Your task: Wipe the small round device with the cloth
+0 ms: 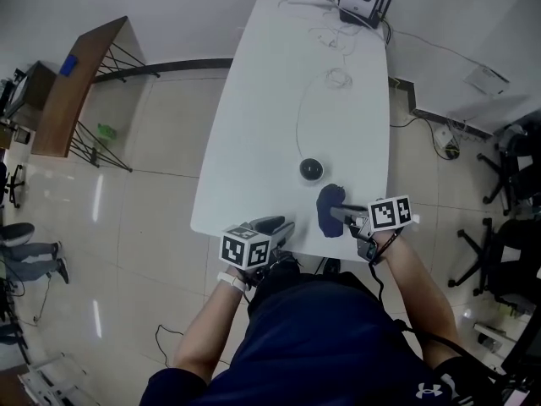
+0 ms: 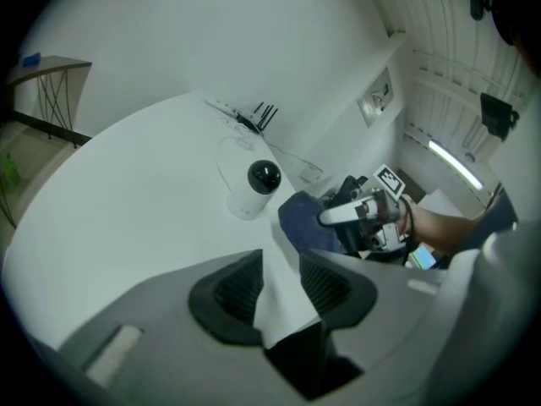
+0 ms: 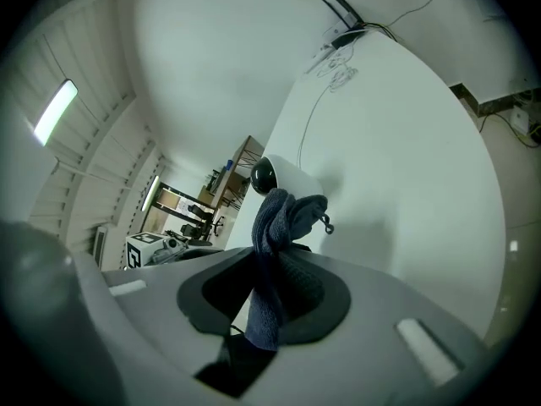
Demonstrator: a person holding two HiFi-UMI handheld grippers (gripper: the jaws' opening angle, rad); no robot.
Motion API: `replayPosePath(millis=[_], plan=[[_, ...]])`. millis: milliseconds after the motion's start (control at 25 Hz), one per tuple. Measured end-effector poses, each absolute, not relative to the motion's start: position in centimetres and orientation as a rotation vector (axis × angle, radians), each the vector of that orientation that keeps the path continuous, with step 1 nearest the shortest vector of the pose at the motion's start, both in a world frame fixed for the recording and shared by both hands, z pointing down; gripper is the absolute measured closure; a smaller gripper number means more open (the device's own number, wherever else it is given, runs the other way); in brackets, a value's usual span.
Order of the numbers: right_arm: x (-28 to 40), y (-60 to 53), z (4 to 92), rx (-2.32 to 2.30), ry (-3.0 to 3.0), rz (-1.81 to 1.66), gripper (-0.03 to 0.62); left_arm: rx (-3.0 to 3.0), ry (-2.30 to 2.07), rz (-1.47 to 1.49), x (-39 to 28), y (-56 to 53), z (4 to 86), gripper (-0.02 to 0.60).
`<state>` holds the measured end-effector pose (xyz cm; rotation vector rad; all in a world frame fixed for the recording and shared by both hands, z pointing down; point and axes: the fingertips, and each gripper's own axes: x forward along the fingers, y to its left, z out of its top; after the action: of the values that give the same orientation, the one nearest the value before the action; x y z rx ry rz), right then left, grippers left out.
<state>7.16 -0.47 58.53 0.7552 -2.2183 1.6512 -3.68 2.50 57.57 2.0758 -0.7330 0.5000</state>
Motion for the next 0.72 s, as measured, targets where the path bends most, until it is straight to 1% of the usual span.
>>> replayPosePath(millis=[320, 400, 440, 520, 720], plan=[[11.2, 0.2, 61.1, 0.814, -2.222, 1.751, 0.514, 2.089, -0.727, 0.517, 1.8, 5.6, 57.0, 0.445], [12.3, 0.5, 63.0, 0.839, -2.152, 1.741, 0.500, 2.088, -0.732, 0.526, 2.9, 6.5, 57.0, 0.445], [13.0, 0.6, 64.0, 0.873, -2.107, 1.704, 0.485, 2.087, -0.738, 0.529, 3.4, 7.0, 56.9, 0.445], [14.9, 0.5, 65.3, 0.969, -2.041, 1.554, 0.429, 2.084, -0.758, 0.534, 4.1, 7.9, 56.8, 0.445], [18.1, 0.3, 65.9, 1.085, -1.997, 1.135, 0.424, 2.054, -0.840, 0.538, 4.5, 10.0, 56.6, 0.445]])
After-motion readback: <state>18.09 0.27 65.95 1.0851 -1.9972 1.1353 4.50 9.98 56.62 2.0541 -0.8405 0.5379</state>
